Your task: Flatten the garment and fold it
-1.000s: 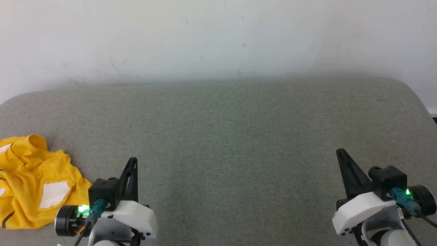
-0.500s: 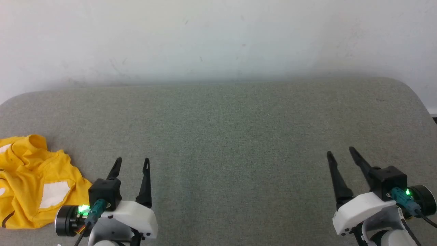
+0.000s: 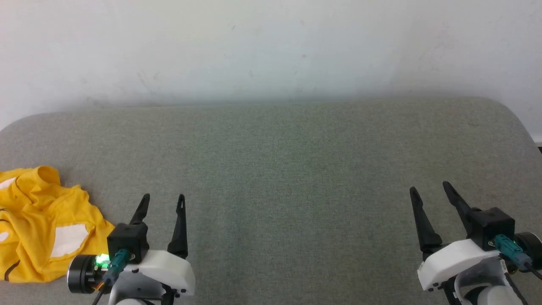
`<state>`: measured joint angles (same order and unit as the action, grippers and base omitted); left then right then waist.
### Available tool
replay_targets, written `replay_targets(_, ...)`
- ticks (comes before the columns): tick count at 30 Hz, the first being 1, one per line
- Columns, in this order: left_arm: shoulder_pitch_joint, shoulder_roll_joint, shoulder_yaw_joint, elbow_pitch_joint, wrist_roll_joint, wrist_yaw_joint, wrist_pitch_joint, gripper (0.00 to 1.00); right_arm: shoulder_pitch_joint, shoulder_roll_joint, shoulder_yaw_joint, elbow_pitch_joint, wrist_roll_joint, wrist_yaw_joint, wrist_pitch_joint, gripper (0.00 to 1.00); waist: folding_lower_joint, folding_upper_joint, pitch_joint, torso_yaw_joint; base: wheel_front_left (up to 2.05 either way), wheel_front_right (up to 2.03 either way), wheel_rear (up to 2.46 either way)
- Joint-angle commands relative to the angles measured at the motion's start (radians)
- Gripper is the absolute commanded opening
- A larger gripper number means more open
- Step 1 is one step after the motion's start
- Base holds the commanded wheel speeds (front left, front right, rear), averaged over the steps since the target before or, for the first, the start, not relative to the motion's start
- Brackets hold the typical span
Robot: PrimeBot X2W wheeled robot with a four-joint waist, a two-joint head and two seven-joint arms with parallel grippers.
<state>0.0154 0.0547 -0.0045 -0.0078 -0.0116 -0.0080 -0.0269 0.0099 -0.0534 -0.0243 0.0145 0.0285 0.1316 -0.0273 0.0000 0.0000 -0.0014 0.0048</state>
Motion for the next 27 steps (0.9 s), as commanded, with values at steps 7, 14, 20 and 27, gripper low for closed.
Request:
replay_targets(7,0.021,-0.001,0.003,-0.008,-0.019,-0.007,-0.021,1.00,0.013,0.001,-0.015,0.012,0.020,0.000,-0.021,1.00,0.0000,0.0000,-0.001,0.005,0.00,0.00,0.00)
replay_targets(14,0.028,-0.001,0.005,-0.011,-0.027,-0.009,-0.036,1.00,0.017,0.001,-0.028,0.021,0.032,0.000,-0.036,1.00,0.0000,0.0000,-0.004,0.016,0.00,0.00,0.00)
replay_targets(20,0.035,-0.001,0.006,-0.015,-0.032,-0.008,-0.048,1.00,0.021,0.001,-0.037,0.029,0.038,0.000,-0.048,1.00,0.0000,0.0000,-0.006,0.030,0.00,0.00,0.00)
replay_targets(27,0.041,-0.002,0.009,-0.020,-0.044,0.002,-0.063,1.00,0.024,0.001,-0.034,0.033,0.044,0.000,-0.063,1.00,0.0000,0.0000,-0.008,0.057,0.00,0.00,0.00)
